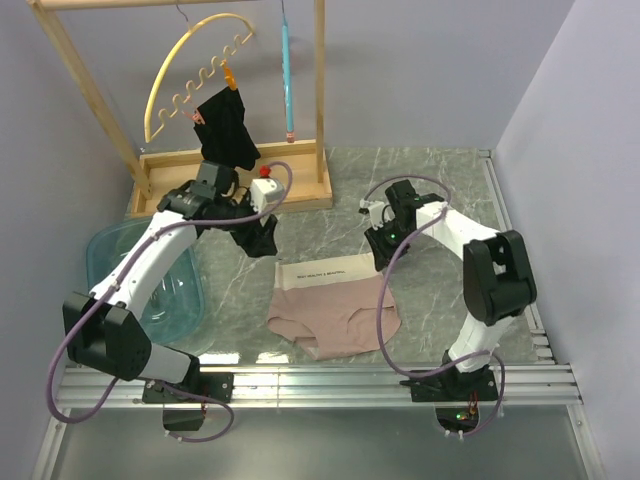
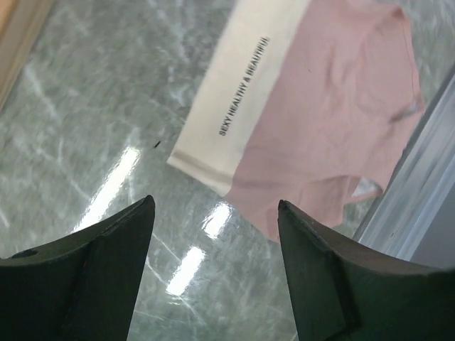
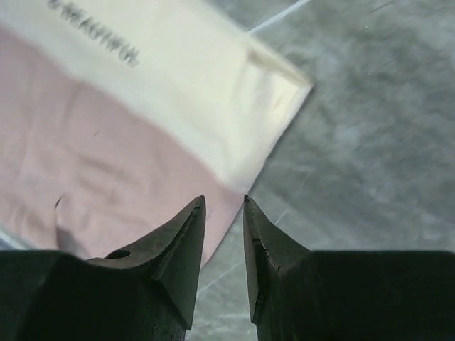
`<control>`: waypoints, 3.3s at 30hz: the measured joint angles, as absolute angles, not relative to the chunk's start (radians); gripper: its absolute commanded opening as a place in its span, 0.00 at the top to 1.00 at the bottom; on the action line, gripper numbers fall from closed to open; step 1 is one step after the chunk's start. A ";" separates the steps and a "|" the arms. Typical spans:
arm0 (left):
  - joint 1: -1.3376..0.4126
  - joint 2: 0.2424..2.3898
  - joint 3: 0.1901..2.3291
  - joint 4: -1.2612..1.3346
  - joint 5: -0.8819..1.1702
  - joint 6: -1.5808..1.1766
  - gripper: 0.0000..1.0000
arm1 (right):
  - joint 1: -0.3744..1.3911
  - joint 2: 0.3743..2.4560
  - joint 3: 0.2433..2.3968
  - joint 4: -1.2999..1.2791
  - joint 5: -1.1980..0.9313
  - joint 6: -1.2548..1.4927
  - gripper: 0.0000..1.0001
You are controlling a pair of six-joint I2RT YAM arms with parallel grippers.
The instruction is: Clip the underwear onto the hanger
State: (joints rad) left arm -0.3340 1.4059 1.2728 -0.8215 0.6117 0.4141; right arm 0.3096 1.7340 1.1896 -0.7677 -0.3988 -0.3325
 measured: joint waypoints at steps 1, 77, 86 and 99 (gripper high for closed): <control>-0.313 1.404 1.273 -0.817 0.613 0.393 0.25 | 0.310 1.762 1.196 -0.749 -0.387 -0.320 0.69; -0.329 1.747 2.033 -0.135 0.440 -0.650 0.74 | 0.078 1.355 1.354 -0.763 -0.433 -0.214 0.28; -0.311 1.767 2.091 -0.216 0.439 -0.773 1.00 | 0.078 1.306 1.321 -0.765 -0.445 -0.209 0.28; -0.303 1.715 2.078 -0.156 0.358 -0.751 1.00 | 0.078 1.307 1.320 -0.770 -0.466 -0.210 0.28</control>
